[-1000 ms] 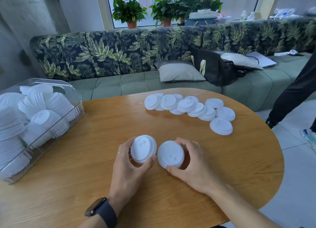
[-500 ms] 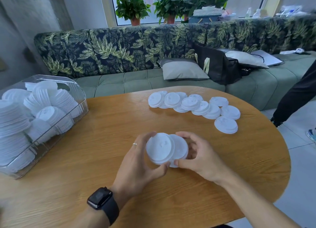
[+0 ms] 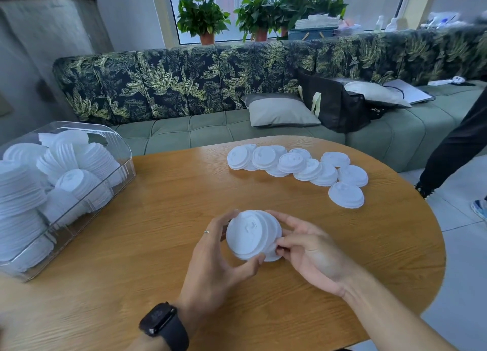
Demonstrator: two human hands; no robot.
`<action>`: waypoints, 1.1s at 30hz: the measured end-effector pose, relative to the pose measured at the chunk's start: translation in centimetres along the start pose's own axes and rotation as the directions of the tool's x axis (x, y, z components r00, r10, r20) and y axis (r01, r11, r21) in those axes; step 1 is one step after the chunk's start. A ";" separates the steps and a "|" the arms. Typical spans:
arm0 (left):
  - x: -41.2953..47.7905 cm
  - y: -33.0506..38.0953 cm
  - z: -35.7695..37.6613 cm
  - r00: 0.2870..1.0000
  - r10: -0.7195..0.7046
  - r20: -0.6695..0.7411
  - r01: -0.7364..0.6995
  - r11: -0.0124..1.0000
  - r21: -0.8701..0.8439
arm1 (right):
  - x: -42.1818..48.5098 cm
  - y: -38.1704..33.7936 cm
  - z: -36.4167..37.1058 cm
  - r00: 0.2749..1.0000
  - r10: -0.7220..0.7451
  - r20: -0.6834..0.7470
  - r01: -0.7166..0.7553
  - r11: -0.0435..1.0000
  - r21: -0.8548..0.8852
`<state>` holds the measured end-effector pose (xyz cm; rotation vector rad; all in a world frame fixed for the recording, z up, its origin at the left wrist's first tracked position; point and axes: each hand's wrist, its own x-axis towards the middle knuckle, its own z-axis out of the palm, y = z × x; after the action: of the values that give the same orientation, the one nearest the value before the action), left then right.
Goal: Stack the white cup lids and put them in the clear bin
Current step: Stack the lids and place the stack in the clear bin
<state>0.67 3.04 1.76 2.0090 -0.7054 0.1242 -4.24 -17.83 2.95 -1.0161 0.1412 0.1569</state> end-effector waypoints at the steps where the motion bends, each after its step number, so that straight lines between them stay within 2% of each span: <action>1: 0.0 0.0 -0.1 1.000 0.000 -0.002 0.000 1.000 0.007 | 0.0 -0.1 0.0 1.000 0.001 -0.008 -0.001 1.000 -0.014; 6: 0.0 0.2 -0.2 0.999 0.037 0.022 -0.038 0.998 0.043 | -0.1 -0.5 0.3 0.995 -0.014 -0.098 0.004 0.995 -0.103; 12: -0.1 0.3 0.4 0.996 0.084 0.011 -0.084 0.988 0.126 | 0.2 -0.2 1.2 0.972 -0.046 -0.229 0.030 0.997 -0.070; 15: -0.2 0.2 0.5 0.995 0.100 -0.003 -0.098 0.976 0.193 | 0.1 -0.2 1.6 0.972 -0.031 -0.231 0.032 0.999 0.001; 22: -0.3 0.5 0.6 0.997 0.078 -0.011 -0.074 0.976 0.206 | -0.2 0.1 2.3 0.981 0.015 -0.194 0.012 0.990 0.138; 26: -0.2 0.4 0.7 0.997 0.073 -0.004 -0.070 0.971 0.230 | -0.3 0.2 2.8 0.987 -0.028 -0.156 0.039 0.997 0.070; 33: 0.1 0.5 0.4 0.994 0.106 0.028 -0.110 0.948 0.297 | -0.1 0.3 3.3 0.982 -0.049 -0.183 0.044 0.998 -0.035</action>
<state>0.34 2.45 1.97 2.2591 -0.8452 0.2999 -4.25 -14.87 4.41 -1.0629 0.2834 0.0223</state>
